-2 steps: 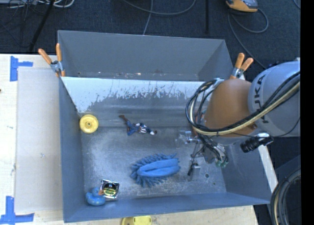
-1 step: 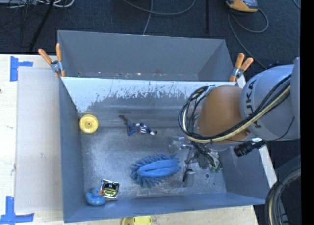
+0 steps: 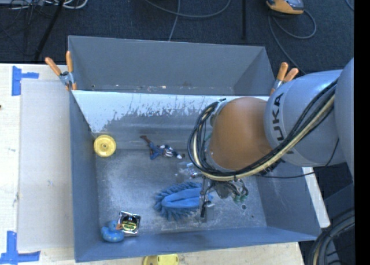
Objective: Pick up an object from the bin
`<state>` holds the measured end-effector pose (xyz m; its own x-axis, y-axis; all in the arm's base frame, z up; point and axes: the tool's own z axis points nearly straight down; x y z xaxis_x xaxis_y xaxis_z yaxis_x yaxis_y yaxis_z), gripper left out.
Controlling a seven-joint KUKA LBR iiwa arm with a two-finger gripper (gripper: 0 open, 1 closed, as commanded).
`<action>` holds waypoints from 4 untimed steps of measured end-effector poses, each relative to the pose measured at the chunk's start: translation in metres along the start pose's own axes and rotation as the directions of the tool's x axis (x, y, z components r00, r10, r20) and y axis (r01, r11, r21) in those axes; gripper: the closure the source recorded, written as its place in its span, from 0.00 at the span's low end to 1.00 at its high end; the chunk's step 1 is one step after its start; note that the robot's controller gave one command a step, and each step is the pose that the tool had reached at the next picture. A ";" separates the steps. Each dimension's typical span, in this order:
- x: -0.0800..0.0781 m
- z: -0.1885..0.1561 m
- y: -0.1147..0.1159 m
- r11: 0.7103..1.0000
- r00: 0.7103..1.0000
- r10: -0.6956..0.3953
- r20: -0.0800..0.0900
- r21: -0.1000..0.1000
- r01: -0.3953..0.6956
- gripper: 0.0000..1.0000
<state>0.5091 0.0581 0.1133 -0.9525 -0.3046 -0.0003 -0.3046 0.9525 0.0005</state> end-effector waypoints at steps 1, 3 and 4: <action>-0.009 0.045 0.013 0.985 0.985 0.175 -0.003 0.000 -0.175 0.00; -0.002 0.044 0.000 0.982 0.982 0.188 -0.003 0.001 -0.188 1.00; -0.001 0.041 0.000 0.982 0.982 0.187 -0.006 0.000 -0.187 1.00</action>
Offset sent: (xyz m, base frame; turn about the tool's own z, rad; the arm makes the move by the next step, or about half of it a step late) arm 0.0029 0.0002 -0.0433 0.1890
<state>0.5105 0.0583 0.0726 -0.9927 -0.1208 0.0056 -0.1208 0.9927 0.0002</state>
